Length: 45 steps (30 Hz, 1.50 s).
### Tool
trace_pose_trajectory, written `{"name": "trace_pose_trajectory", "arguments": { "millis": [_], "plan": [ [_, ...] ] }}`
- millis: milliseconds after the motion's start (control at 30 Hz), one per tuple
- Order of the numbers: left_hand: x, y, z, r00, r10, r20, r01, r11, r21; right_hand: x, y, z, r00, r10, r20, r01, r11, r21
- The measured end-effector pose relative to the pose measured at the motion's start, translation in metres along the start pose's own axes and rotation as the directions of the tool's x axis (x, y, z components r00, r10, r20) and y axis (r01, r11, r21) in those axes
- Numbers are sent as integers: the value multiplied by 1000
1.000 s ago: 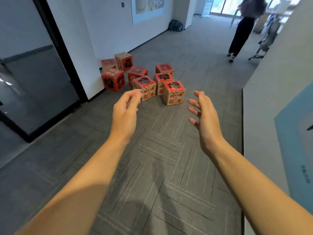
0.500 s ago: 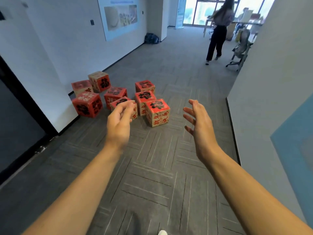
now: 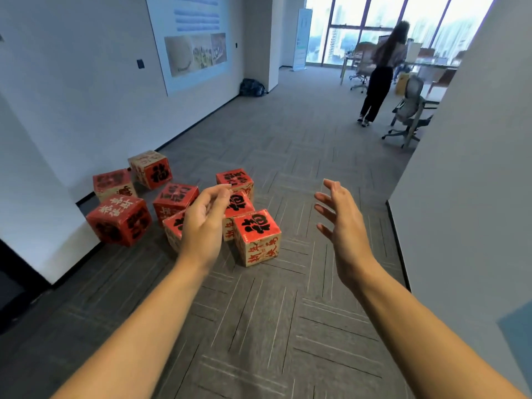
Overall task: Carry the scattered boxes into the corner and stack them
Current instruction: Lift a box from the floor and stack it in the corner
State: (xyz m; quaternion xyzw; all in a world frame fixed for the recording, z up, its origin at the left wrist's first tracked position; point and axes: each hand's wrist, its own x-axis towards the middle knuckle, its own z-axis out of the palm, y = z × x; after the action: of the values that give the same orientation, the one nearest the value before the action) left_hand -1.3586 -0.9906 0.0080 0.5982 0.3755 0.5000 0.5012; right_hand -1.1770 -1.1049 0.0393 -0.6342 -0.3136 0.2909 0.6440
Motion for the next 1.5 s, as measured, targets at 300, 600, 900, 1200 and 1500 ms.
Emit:
{"name": "trace_pose_trajectory", "arguments": {
  "millis": [300, 600, 900, 1200, 1500],
  "plan": [
    [217, -98, 70, 999, -35, -21, 35, 999, 16, 241, 32, 38, 1000, 29, -5, -29, 999, -31],
    [402, -158, 142, 992, -93, -80, 98, 993, 61, 471, 62, 59, 995, 89, 55, -87, 995, -44],
    [551, -251, 216, 928, -228, -294, 258, 964, 65, 707, 118, 78, 947, 179, 266, -150, 981, -125],
    [640, -376, 227, 760, -352, -547, 454, 889, 59, 884, 179, 160, 802, 211, 559, -53, 957, -284],
    [682, -541, 268, 344, -632, -694, 684, 675, -276, 1016, 307, 215, 585, 407, 701, 41, 849, -527]
  ]
}}
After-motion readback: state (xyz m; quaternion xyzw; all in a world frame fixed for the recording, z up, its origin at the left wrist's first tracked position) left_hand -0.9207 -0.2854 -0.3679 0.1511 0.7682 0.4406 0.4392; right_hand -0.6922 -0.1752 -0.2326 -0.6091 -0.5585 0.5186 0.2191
